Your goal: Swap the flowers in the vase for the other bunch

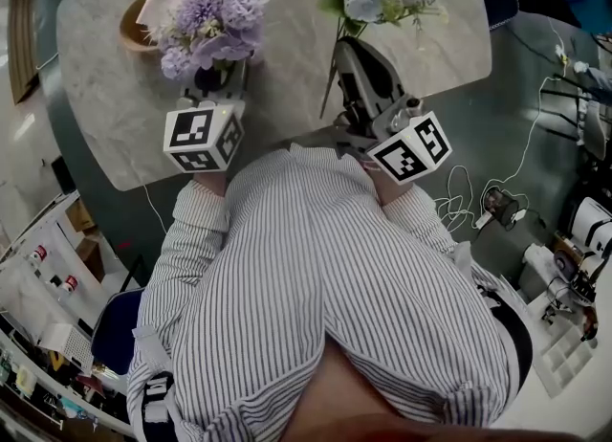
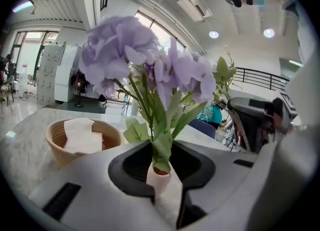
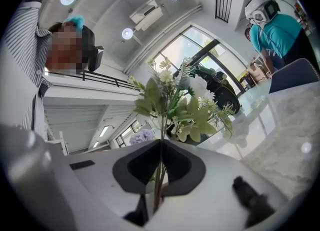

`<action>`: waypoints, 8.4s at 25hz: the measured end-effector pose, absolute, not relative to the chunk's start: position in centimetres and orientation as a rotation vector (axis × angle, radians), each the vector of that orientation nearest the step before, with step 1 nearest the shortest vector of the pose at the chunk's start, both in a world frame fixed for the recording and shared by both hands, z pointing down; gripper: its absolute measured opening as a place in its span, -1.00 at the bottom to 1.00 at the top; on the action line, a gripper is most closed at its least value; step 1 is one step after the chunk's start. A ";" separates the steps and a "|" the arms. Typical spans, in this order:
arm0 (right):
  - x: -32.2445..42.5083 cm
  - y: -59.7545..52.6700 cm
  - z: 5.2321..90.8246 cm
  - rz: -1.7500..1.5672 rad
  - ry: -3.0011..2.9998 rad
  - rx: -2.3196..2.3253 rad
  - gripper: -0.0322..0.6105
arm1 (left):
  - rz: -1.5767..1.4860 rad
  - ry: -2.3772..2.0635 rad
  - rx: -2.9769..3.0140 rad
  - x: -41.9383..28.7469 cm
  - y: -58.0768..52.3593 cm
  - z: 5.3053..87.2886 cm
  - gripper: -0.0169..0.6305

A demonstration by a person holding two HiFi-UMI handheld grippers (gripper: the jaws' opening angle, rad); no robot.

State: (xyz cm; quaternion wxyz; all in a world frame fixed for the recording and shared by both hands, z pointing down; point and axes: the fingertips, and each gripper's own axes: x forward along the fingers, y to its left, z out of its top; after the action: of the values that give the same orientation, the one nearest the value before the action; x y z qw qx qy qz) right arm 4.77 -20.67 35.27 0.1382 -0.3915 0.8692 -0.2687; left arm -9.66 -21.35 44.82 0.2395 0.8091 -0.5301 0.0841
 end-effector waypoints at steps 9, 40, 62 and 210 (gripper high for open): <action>5.1 -20.8 35.7 -0.792 2.512 -1.128 -0.82 | 0.276 -1.432 2.245 -8.9 -21.2 45.0 -0.75; 2.4 -22.6 31.7 -0.659 2.534 -0.970 -0.83 | 0.136 -1.536 2.314 -11.1 -20.6 37.9 -0.80; -1.7 -26.2 31.5 -0.670 2.594 -0.803 -0.83 | -0.107 -1.568 2.325 -12.8 -21.0 33.9 -0.80; -5.6 -19.6 45.5 -0.905 3.077 -0.582 -0.68 | 0.032 -1.518 2.034 -13.3 -16.1 43.5 -0.80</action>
State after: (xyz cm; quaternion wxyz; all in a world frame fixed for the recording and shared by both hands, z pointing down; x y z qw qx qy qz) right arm -5.57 -19.55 45.50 -0.0591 -0.1783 0.9423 -0.2772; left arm -13.26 -16.14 43.49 0.2972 0.7652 -0.5709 0.0119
